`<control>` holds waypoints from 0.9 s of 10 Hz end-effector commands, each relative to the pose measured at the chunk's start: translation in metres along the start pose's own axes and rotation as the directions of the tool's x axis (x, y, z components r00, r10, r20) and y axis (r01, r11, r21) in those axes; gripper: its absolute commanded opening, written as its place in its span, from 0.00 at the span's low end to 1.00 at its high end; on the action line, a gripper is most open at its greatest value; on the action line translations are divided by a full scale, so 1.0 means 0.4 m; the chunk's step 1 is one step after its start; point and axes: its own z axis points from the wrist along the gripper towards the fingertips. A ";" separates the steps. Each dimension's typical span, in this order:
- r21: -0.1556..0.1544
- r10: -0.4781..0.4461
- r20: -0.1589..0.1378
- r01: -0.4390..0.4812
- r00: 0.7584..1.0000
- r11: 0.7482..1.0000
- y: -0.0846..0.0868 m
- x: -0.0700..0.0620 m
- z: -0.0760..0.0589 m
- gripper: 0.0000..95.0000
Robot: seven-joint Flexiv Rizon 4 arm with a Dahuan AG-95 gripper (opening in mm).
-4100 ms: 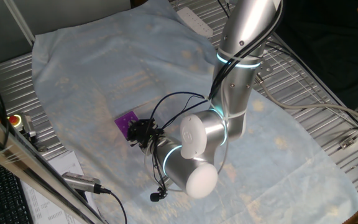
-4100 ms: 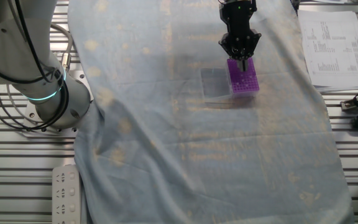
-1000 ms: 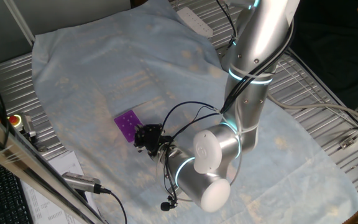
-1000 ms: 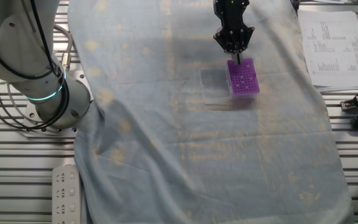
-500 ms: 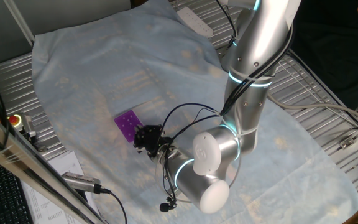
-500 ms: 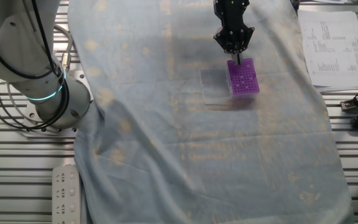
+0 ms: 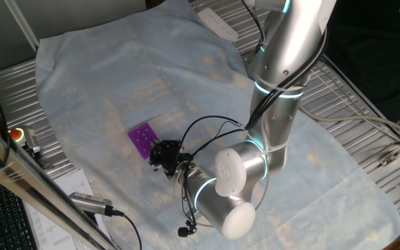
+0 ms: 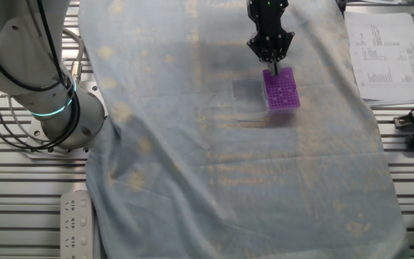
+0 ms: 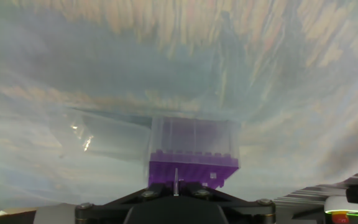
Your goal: Insert a small pipette tip into the holder for small pipette tips
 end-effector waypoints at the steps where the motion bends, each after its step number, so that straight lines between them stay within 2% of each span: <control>1: -0.002 0.002 -0.002 -0.002 1.000 1.000 0.000 -0.004 -0.004 0.00; 9: -0.004 0.010 -0.002 -0.010 1.000 1.000 0.002 -0.013 -0.013 0.00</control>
